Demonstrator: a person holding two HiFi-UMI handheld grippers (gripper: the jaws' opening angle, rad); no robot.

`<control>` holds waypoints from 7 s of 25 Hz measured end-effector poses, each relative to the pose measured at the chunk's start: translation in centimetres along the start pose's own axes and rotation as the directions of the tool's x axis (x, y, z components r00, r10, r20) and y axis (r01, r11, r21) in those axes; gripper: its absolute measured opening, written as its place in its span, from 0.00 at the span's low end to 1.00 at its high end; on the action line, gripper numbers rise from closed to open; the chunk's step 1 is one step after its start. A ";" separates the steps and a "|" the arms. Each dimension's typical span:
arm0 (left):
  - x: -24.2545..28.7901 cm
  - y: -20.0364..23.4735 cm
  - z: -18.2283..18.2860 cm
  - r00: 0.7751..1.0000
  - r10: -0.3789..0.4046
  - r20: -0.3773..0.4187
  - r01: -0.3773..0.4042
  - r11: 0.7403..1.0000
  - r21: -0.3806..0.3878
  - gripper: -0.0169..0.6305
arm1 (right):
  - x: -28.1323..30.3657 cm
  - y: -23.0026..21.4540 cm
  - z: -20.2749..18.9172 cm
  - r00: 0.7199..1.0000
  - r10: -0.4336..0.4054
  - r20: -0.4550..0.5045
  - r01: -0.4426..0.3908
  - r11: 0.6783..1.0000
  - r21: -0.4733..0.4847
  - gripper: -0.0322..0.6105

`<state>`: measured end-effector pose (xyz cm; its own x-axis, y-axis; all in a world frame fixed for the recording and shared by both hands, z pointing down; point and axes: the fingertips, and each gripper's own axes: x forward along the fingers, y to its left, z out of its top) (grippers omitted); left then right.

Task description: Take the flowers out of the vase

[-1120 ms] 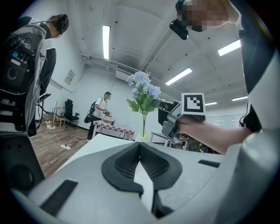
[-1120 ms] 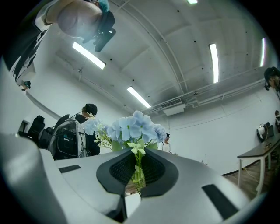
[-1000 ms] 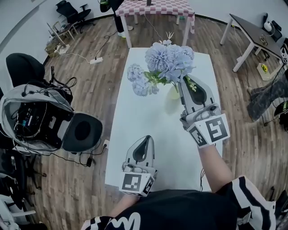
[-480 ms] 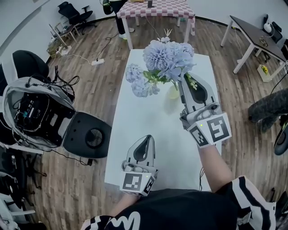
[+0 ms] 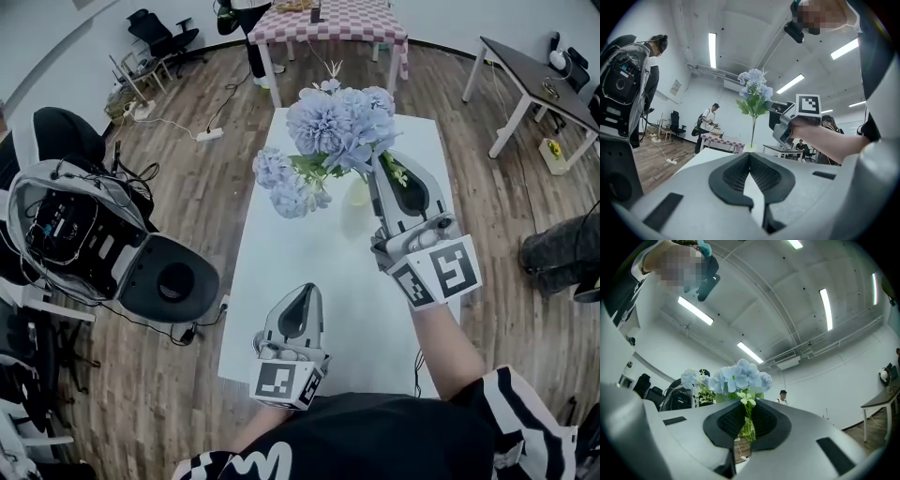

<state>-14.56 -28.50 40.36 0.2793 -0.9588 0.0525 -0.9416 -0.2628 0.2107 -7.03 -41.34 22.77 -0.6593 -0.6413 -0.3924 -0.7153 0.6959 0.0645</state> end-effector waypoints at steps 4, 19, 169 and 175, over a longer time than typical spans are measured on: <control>-0.5 -0.2 0.2 1.000 0.015 0.006 -0.015 1.000 0.007 0.03 | -0.4 0.3 0.9 1.000 0.007 0.016 -0.007 1.000 0.003 0.09; -1.7 -0.8 1.4 0.997 0.057 0.043 -0.058 0.998 0.022 0.03 | -2.0 0.7 3.6 0.999 0.011 0.046 -0.012 1.000 0.007 0.09; -30.8 -12.9 -2.6 0.985 -0.168 0.026 0.165 0.982 0.091 0.03 | -35.2 32.8 2.2 0.970 0.042 -0.241 -0.030 0.998 0.051 0.08; -32.1 -14.2 -3.1 0.984 -0.179 0.019 0.177 0.981 0.086 0.03 | -36.8 33.6 2.7 0.966 0.031 -0.256 -0.018 0.998 0.052 0.08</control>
<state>-9.51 6.32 38.70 0.4397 -0.8981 -0.0046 -0.8900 -0.4364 0.1322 -6.25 6.51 36.91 -0.7185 -0.6809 -0.1420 -0.6901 0.7233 0.0234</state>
